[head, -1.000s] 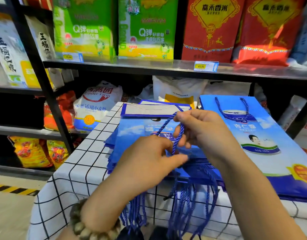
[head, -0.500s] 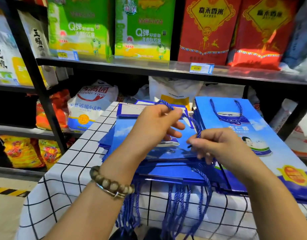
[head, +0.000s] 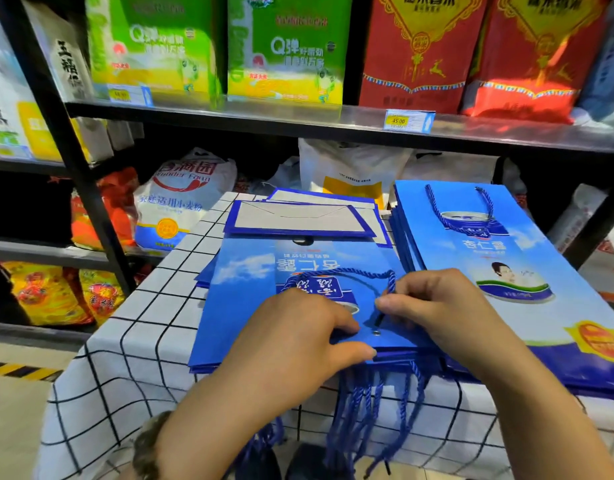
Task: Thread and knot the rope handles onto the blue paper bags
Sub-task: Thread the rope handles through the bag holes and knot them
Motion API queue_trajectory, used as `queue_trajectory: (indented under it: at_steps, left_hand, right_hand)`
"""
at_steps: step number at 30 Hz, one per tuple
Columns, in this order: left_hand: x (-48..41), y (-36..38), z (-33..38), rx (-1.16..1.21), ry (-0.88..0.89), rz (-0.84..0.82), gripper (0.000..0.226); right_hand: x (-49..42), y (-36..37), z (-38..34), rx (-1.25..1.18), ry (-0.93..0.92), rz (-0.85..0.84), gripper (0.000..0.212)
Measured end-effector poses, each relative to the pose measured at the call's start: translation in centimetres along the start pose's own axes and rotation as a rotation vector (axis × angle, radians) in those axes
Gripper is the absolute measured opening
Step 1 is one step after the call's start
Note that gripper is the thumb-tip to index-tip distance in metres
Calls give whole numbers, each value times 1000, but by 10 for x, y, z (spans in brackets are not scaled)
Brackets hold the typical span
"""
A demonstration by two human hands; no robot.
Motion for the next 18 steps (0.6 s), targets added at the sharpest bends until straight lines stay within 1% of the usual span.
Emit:
queue_trajectory:
  at_steps: [5,8,11,13,15,18]
  left_hand:
    - [1,-4,3,-23,7,30,50]
    - [1,-7,6,-93,24,50,36]
    - [0,-11,9,-271,31,104,42]
    - [-1,-19,8,-316,17,170,44]
    - [-2,-29,10,-345,10,220,38]
    - [-2,-33,14,-330,14,282,29]
  right_hand:
    - [0,4,2,79,19,-72,33]
    - [0,9,1,203,-4,-119,33]
    - [2,14,-2,357,-69,-176,31]
    - [6,16,-6,348,-106,-247,31]
    - [12,19,-7,319,-98,-342,22]
    - [12,23,-3,501,-158,-385,10]
Point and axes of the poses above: each hand's wrist, its own x-axis away from the middle knuckle, its own y-axis out of the palm, z = x × y, the point moved 7 cm from there along -x, towards the middle knuckle, and after that the axes turned 7 degrees about -x, right-handed, at the moved point
